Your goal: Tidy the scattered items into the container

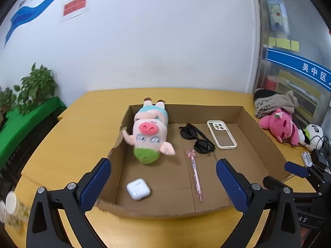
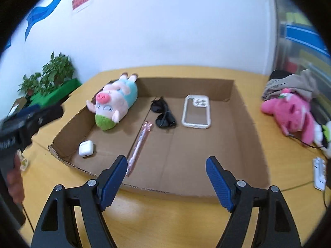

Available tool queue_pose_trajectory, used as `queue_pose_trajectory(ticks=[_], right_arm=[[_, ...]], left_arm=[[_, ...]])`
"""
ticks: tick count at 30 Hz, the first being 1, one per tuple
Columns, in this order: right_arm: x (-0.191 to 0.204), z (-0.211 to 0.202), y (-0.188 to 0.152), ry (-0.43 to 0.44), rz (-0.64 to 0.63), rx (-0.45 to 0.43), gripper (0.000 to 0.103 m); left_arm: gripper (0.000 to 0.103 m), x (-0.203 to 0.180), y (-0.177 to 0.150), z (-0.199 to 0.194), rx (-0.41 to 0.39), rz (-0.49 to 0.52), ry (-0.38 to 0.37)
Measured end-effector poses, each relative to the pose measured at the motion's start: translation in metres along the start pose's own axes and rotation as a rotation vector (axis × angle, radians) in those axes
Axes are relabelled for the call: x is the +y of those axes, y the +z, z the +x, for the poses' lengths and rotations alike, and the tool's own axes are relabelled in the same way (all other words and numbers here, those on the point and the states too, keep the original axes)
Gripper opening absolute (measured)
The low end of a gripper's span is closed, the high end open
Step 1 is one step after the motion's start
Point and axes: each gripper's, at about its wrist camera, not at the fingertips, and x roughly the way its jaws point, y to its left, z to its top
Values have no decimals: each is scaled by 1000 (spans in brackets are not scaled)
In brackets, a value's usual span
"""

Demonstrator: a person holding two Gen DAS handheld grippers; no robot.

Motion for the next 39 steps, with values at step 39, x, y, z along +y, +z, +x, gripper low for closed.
queue_pose_trajectory(ticks=[39], right_arm=[[2,-29,-33,-92,-3,-32,78]], left_arm=[[103,-30,-41,-14,30,-16,6]])
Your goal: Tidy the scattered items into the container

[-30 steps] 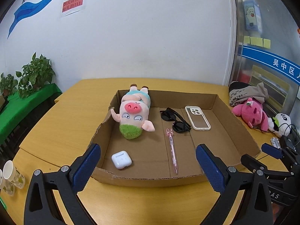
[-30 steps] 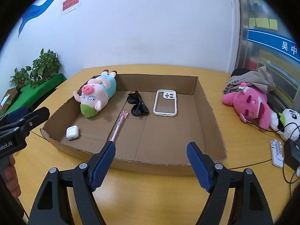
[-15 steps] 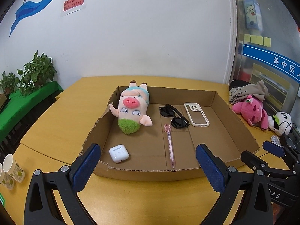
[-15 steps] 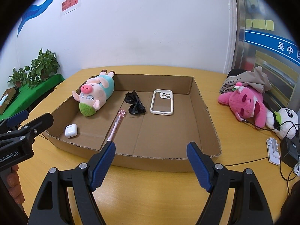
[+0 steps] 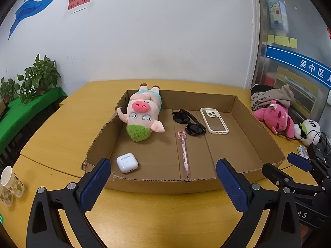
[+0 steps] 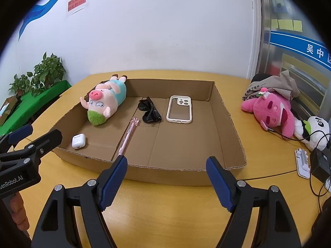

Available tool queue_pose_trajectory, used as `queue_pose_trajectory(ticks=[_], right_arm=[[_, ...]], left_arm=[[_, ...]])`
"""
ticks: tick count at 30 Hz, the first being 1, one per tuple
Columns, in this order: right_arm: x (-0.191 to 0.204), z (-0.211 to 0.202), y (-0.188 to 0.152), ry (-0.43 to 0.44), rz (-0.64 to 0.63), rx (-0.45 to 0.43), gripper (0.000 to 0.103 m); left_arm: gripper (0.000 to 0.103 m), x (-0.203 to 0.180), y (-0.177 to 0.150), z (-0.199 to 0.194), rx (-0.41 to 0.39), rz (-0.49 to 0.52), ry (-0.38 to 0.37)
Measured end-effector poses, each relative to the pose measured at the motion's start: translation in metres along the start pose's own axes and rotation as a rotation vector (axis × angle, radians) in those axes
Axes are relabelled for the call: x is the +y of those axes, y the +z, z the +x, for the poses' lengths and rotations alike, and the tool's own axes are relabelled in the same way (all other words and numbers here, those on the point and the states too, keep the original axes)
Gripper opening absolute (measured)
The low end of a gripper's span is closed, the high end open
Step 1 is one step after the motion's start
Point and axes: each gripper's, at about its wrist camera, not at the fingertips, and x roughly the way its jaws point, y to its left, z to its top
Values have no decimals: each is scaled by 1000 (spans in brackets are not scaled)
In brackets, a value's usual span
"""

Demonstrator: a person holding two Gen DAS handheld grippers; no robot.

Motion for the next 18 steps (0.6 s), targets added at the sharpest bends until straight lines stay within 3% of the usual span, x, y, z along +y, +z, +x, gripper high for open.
queue_pose_trajectory(ticks=[18], right_arm=[[3,0,-4,-1,1,-2,78]], left_arm=[[103,0,-8,1,27,2,3]])
